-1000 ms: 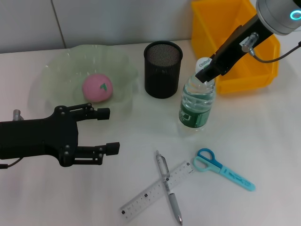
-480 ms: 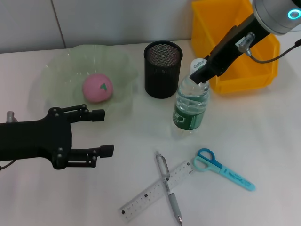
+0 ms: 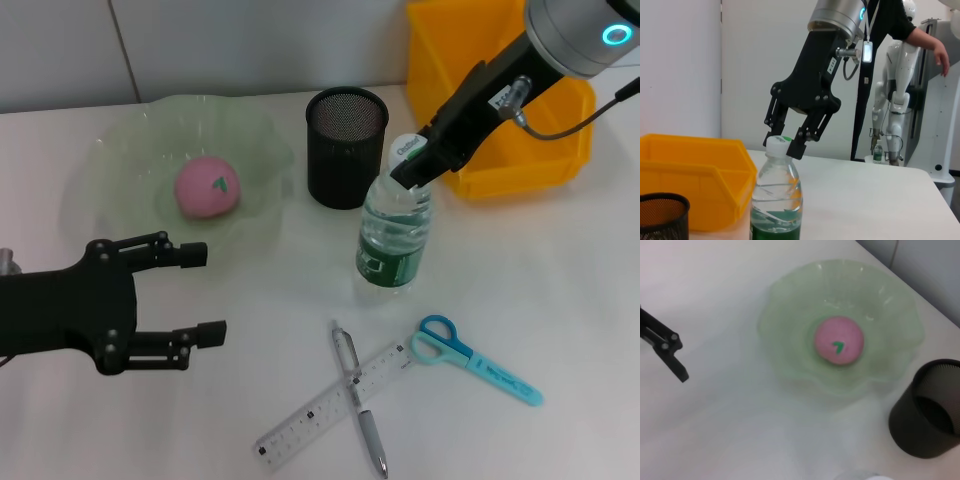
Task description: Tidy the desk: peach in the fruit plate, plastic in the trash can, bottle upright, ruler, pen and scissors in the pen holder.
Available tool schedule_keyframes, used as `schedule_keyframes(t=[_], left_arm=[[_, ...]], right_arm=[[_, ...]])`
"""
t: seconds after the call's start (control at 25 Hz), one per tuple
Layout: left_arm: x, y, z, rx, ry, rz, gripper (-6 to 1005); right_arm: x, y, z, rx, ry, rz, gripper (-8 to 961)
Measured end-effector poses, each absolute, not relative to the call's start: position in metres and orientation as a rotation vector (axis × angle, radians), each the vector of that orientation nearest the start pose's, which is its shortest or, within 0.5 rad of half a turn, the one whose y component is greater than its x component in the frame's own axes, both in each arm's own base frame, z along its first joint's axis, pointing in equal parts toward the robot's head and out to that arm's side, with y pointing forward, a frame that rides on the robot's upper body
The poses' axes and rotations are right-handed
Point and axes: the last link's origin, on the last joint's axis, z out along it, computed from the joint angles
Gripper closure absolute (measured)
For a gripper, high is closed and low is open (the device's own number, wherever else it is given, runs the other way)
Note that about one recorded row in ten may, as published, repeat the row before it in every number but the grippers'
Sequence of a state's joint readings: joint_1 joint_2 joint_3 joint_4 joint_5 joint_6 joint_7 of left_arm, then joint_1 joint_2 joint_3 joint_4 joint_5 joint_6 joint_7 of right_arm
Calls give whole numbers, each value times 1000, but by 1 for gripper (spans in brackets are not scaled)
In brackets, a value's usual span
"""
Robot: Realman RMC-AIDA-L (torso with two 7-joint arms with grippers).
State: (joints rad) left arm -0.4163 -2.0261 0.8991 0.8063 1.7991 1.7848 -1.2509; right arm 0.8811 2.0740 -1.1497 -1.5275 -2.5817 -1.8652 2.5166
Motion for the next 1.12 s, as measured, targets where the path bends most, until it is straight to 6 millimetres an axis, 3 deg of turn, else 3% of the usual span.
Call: schedule_keyframes(t=[1.12], left_arm=[[-261,287,12,-2764,-111,-869,170]], right_arm=[[69,373,52,-2781,532,-434,531]])
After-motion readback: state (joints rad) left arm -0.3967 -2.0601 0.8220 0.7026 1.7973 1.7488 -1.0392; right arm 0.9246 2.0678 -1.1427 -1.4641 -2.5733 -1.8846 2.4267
